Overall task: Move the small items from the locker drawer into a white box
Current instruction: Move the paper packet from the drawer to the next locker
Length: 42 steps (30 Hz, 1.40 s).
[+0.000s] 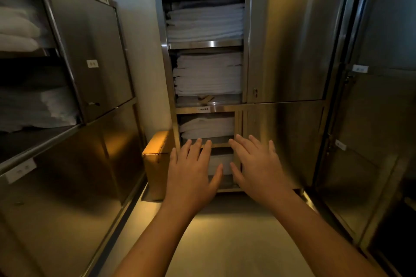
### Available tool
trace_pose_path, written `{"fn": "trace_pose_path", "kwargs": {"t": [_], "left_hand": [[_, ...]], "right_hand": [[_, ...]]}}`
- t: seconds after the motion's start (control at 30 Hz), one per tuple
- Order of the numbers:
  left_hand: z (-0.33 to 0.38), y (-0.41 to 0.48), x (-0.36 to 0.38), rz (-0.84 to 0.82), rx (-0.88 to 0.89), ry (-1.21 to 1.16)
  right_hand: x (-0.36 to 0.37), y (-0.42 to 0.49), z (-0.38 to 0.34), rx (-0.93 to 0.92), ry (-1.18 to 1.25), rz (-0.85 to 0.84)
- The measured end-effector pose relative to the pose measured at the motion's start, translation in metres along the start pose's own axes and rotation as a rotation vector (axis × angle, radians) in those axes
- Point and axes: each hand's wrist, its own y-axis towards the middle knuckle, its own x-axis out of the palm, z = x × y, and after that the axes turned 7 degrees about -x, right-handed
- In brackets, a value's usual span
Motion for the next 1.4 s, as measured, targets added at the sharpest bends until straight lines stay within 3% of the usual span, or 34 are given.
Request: {"fn": "trace_pose_path", "kwargs": {"t": [0.23, 0.57, 0.8, 1.4], "left_hand": [[-0.037, 0.079, 0.072, 0.007, 0.003, -0.036], [-0.043, 0.244, 0.181, 0.020, 0.033, -0.042], [-0.054, 0.331, 0.247, -0.031, 0.030, -0.045], [-0.171, 0.563, 0.386, -0.079, 0.123, -0.039]], "right_hand": [[0.066, 0.084, 0.030, -0.019, -0.011, -0.007], [0.155, 0.228, 0.131, -0.014, 0.001, 0.035], [0.210, 0.311, 0.186, -0.016, -0.006, -0.035], [0.352, 0.564, 0.237, 0.017, -0.090, -0.015]]}}
